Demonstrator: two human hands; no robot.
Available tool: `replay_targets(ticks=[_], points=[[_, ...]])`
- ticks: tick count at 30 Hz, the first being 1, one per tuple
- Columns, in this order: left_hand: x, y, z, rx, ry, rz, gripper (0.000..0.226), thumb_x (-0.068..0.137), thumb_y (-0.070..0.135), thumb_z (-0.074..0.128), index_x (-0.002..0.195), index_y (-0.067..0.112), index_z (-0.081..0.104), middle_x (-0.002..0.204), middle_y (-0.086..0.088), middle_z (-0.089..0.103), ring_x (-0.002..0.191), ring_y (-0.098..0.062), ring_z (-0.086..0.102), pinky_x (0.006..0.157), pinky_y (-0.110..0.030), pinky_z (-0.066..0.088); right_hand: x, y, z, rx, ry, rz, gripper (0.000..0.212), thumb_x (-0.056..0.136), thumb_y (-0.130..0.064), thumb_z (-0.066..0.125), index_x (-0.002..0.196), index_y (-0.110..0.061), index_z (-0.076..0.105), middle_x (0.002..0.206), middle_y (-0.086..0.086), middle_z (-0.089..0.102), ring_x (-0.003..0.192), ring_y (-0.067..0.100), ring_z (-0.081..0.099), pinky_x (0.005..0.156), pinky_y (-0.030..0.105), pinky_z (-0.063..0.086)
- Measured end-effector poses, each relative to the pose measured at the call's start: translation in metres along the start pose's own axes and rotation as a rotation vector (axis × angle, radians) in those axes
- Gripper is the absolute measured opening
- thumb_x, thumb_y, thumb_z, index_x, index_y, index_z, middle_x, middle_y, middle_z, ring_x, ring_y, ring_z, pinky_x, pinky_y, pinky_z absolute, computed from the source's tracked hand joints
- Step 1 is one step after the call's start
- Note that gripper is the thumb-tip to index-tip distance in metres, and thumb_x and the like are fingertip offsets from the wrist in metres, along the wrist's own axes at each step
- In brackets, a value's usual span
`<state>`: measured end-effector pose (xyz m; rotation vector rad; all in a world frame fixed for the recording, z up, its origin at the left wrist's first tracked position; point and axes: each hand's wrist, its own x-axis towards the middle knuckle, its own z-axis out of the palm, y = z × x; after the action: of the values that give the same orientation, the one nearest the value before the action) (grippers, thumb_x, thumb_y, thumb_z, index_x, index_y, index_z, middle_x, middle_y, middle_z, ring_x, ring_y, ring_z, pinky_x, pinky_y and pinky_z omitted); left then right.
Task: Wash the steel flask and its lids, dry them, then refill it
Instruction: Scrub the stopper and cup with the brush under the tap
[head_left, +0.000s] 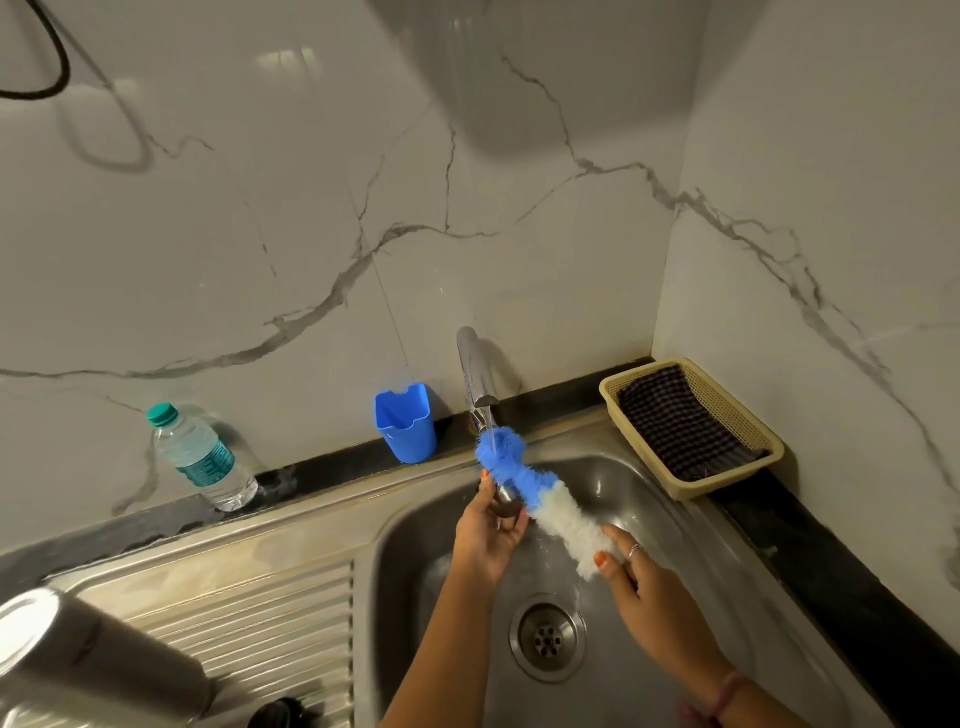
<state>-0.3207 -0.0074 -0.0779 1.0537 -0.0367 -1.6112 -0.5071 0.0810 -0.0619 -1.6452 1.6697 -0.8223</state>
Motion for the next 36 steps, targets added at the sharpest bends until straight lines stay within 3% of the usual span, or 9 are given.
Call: replay_targets(ticks=[3,7,13,16,24,27,30,34,36], points=[[-0.001,-0.002,0.0,-0.017,-0.023,-0.01,0.044,0.095,0.03,0.061,0.131,0.005,0.058,0.121,-0.019,0.065,0.105,-0.03,0.065,0.083,-0.04,0.057,0.004,-0.001,-0.001,0.049,0.02,0.071,0.043,0.096,-0.036,0.047,0.138,-0.027,0.045,0.069,-0.017,0.058,0.063,0.002,0.058,0.061,0.019,0.048],[-0.001,-0.004,-0.002,-0.123,-0.036,-0.039,0.046,0.092,0.033,0.054,0.127,0.003,0.058,0.114,-0.021,0.062,0.103,-0.033,0.059,0.107,-0.047,0.042,-0.003,-0.005,0.003,0.029,0.013,-0.001,0.04,0.095,-0.036,0.05,0.134,-0.028,0.049,0.052,-0.013,0.05,0.052,-0.001,0.053,0.048,0.013,0.037],[-0.002,-0.005,0.007,-0.121,-0.092,0.019,0.054,0.09,0.04,0.066,0.129,0.005,0.057,0.125,-0.024,0.065,0.114,-0.035,0.064,0.105,-0.046,0.047,-0.004,-0.007,0.001,0.12,0.016,0.075,0.041,0.096,-0.03,0.05,0.136,-0.022,0.047,0.048,-0.012,0.05,0.051,-0.009,0.052,0.05,0.013,0.04],[0.0,-0.005,0.009,-0.078,-0.102,0.059,0.049,0.095,0.039,0.062,0.13,0.005,0.059,0.113,-0.019,0.07,0.105,-0.033,0.068,0.097,-0.048,0.054,-0.014,-0.012,0.002,0.109,-0.013,0.022,0.04,0.096,-0.029,0.052,0.135,-0.022,0.049,0.051,-0.025,0.055,0.053,-0.005,0.054,0.049,0.012,0.038],[-0.002,-0.01,0.008,-0.206,-0.037,-0.029,0.05,0.097,0.04,0.052,0.128,0.002,0.058,0.104,-0.021,0.069,0.096,-0.031,0.065,0.102,-0.044,0.047,-0.013,-0.004,0.004,0.131,0.019,0.062,0.042,0.095,-0.031,0.051,0.136,-0.02,0.048,0.047,-0.02,0.047,0.054,-0.013,0.052,0.053,0.008,0.041],[-0.002,-0.007,0.009,-0.209,-0.062,-0.015,0.057,0.092,0.046,0.062,0.126,0.001,0.06,0.115,-0.021,0.068,0.108,-0.032,0.065,0.107,-0.046,0.047,-0.014,-0.001,0.004,0.107,0.019,0.05,0.043,0.095,-0.032,0.052,0.137,-0.022,0.048,0.047,-0.018,0.05,0.054,-0.012,0.053,0.052,0.009,0.041],[0.0,-0.005,0.012,-0.177,-0.043,0.013,0.06,0.084,0.042,0.073,0.129,0.005,0.058,0.125,-0.025,0.063,0.115,-0.036,0.065,0.094,-0.044,0.056,-0.013,0.0,0.003,0.127,0.044,0.076,0.043,0.095,-0.03,0.052,0.137,-0.019,0.048,0.045,-0.016,0.048,0.054,-0.013,0.052,0.053,0.009,0.041],[0.002,-0.007,0.01,-0.123,-0.04,0.038,0.047,0.091,0.039,0.066,0.125,0.007,0.061,0.111,-0.02,0.07,0.109,-0.033,0.066,0.105,-0.05,0.048,-0.02,-0.002,0.002,0.064,0.005,-0.01,0.041,0.094,-0.027,0.054,0.134,-0.019,0.051,0.051,-0.034,0.051,0.054,-0.013,0.053,0.05,0.005,0.037],[0.002,-0.008,0.009,-0.094,-0.025,0.028,0.047,0.091,0.04,0.066,0.124,0.007,0.061,0.114,-0.02,0.07,0.112,-0.033,0.065,0.106,-0.047,0.047,-0.018,0.005,0.002,0.052,0.035,0.012,0.041,0.094,-0.029,0.055,0.134,-0.019,0.052,0.048,-0.029,0.051,0.052,-0.011,0.051,0.049,0.007,0.037]])
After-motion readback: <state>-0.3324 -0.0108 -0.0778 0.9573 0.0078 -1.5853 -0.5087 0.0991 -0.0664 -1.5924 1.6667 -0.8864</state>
